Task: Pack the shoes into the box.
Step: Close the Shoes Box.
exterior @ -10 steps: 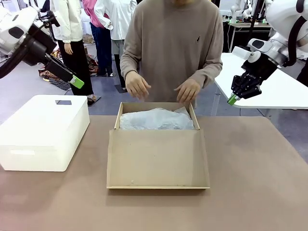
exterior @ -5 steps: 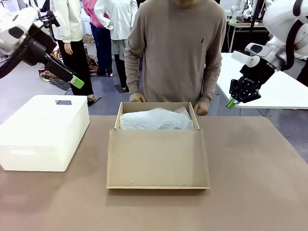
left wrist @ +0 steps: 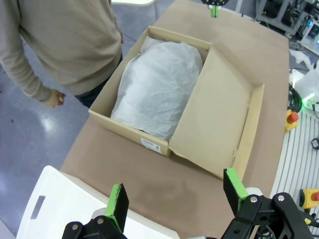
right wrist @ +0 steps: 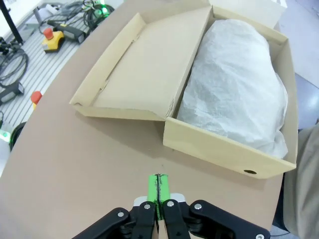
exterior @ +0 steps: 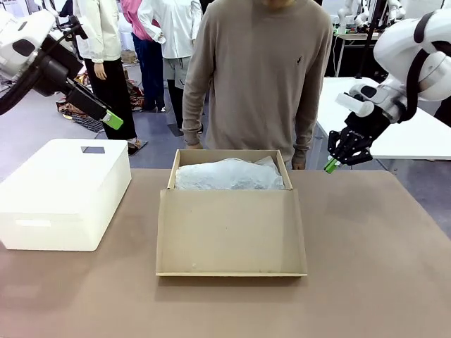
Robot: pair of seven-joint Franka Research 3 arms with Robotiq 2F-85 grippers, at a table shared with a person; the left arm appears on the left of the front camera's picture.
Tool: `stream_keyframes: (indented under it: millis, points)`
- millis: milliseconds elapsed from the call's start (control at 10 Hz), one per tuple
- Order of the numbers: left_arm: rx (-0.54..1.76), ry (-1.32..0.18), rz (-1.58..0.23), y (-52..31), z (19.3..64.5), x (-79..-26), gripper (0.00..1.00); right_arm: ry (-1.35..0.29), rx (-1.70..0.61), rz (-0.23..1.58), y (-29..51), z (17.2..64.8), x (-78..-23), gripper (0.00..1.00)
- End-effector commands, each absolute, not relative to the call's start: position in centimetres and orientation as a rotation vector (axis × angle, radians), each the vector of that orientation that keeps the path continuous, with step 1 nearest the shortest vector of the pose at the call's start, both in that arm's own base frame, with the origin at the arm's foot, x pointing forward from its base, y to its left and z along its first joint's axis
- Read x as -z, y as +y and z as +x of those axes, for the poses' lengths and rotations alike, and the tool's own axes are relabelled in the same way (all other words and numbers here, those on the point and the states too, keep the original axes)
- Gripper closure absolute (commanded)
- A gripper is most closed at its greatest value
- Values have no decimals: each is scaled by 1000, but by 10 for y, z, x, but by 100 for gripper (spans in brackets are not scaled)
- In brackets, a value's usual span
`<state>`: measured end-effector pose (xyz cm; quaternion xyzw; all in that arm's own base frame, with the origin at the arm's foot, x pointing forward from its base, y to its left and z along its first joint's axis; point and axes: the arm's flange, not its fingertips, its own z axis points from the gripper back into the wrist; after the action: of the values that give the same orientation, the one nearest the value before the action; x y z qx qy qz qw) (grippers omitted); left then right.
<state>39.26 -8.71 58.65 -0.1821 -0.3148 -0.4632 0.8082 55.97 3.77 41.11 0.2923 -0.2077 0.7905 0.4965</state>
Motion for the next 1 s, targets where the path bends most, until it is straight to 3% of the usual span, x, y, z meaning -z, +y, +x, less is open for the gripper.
stream_keyframes:
  millis: [0,900]
  points:
    - [979,-690,-406,-88,393,-586,0,-574,-1925,736,42,565,-397,100]
    - [979,-690,-406,-88,393,-586,0,-483,-1906,788,54,563,-376,100]
